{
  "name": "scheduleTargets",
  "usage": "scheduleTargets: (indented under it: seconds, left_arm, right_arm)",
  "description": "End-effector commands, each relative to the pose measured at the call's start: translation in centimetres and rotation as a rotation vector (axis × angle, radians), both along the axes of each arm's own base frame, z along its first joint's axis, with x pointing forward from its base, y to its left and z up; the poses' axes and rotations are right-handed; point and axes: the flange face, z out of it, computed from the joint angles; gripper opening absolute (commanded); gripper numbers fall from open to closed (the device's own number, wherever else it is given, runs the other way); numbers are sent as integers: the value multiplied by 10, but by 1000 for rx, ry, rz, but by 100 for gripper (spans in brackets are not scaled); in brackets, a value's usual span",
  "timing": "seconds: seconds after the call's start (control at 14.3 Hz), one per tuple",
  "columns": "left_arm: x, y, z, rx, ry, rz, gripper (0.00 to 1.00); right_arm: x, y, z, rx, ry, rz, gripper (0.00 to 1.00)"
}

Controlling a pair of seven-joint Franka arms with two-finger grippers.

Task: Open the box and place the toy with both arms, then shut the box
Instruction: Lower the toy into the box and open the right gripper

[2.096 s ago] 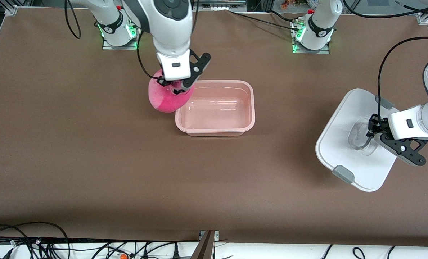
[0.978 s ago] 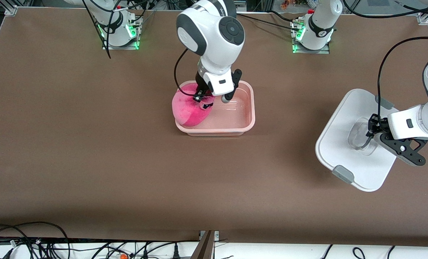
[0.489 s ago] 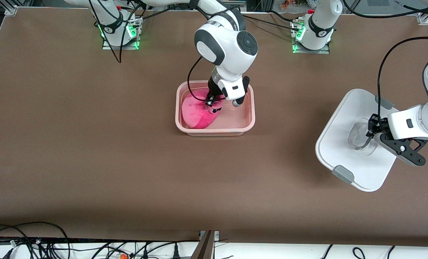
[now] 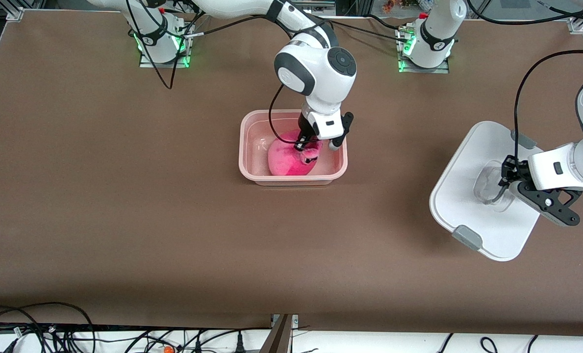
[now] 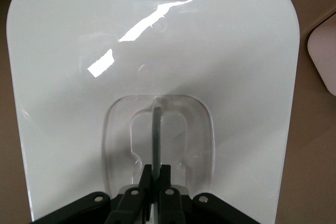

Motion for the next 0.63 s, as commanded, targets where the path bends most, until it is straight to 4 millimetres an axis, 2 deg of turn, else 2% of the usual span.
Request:
scheduleTargets:
  seconds: [0.0,0.28,0.56]
  left_arm:
    - [-3,-2,10,-22,-6,2,0]
    - [-3,-2,10,-22,-6,2,0]
    - [-2,1,10,-22,-8,2,0]
  right_arm:
    - [-14,23,9,76,-77,-99,100]
    - [-24,32,29,140,-112,-226,100]
    - [-27,25,73,159,-121,-252,100]
